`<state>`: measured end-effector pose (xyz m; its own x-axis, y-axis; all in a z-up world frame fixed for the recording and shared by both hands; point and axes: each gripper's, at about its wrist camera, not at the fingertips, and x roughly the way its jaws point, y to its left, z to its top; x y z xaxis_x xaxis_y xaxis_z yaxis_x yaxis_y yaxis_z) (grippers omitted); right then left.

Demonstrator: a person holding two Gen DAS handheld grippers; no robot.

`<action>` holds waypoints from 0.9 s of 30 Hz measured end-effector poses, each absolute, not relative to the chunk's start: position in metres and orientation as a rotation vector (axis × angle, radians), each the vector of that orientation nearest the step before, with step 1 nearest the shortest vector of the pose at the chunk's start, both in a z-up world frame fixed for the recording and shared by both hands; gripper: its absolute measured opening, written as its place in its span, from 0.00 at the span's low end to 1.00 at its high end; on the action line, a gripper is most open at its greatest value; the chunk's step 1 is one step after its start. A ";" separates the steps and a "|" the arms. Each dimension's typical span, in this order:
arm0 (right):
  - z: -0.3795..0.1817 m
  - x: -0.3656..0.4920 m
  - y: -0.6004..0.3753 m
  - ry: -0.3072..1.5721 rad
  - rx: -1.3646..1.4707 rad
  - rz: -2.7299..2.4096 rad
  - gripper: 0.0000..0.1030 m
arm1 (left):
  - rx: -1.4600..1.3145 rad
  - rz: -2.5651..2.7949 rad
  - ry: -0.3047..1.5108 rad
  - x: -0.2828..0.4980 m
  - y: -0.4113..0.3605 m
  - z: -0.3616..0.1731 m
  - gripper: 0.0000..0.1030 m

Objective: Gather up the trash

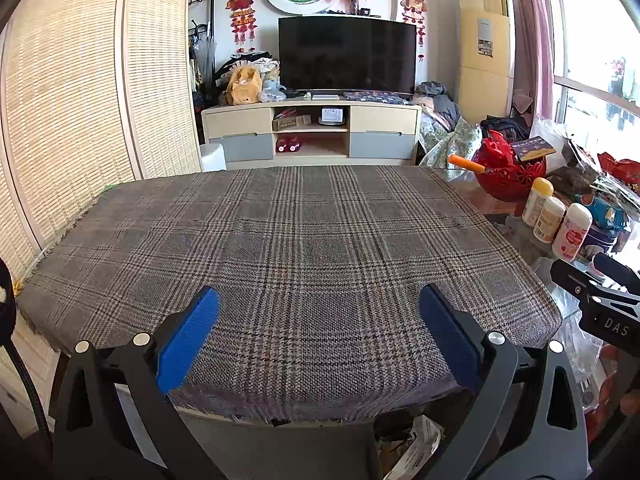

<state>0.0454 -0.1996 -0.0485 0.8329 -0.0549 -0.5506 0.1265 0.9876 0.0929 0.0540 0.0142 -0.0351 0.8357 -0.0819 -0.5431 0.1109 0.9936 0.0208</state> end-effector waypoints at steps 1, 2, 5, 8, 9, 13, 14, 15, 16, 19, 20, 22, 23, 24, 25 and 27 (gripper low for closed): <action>-0.048 0.045 -0.199 0.578 0.126 -0.097 0.97 | 0.053 -0.103 0.571 0.054 0.014 -0.035 0.92; -0.048 0.045 -0.199 0.577 0.124 -0.097 0.97 | 0.054 -0.104 0.570 0.053 0.014 -0.035 0.92; -0.048 0.046 -0.199 0.579 0.126 -0.096 0.97 | 0.058 -0.108 0.572 0.053 0.013 -0.036 0.92; -0.049 0.046 -0.200 0.580 0.129 -0.098 0.97 | 0.057 -0.109 0.574 0.053 0.012 -0.036 0.92; -0.048 0.046 -0.201 0.580 0.129 -0.099 0.97 | 0.058 -0.109 0.574 0.053 0.012 -0.036 0.92; -0.048 0.047 -0.203 0.580 0.133 -0.101 0.97 | 0.057 -0.109 0.574 0.053 0.012 -0.036 0.92; -0.048 0.047 -0.203 0.581 0.134 -0.101 0.97 | 0.057 -0.109 0.574 0.053 0.012 -0.036 0.92; -0.048 0.047 -0.204 0.581 0.134 -0.101 0.97 | 0.057 -0.110 0.574 0.053 0.012 -0.036 0.92; -0.048 0.047 -0.204 0.581 0.133 -0.101 0.97 | 0.057 -0.111 0.574 0.053 0.011 -0.035 0.92; -0.048 0.047 -0.204 0.581 0.134 -0.103 0.97 | 0.057 -0.111 0.573 0.053 0.012 -0.035 0.92; -0.048 0.047 -0.204 0.581 0.133 -0.103 0.97 | 0.056 -0.112 0.573 0.052 0.011 -0.035 0.92; -0.049 0.047 -0.204 0.582 0.133 -0.105 0.97 | 0.055 -0.113 0.575 0.053 0.011 -0.035 0.92; -0.049 0.047 -0.205 0.584 0.133 -0.106 0.97 | 0.055 -0.113 0.576 0.053 0.011 -0.035 0.92; -0.049 0.047 -0.205 0.585 0.135 -0.106 0.97 | 0.055 -0.114 0.576 0.053 0.010 -0.035 0.92; -0.050 0.047 -0.206 0.586 0.134 -0.107 0.97 | 0.056 -0.115 0.577 0.053 0.009 -0.035 0.92; -0.050 0.047 -0.206 0.586 0.135 -0.107 0.97 | 0.058 -0.116 0.575 0.052 0.008 -0.034 0.92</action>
<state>0.0469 -0.2059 -0.0496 0.8280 -0.0626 -0.5573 0.1390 0.9856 0.0959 0.0524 0.0083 -0.0345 0.8328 -0.0929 -0.5457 0.1252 0.9919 0.0222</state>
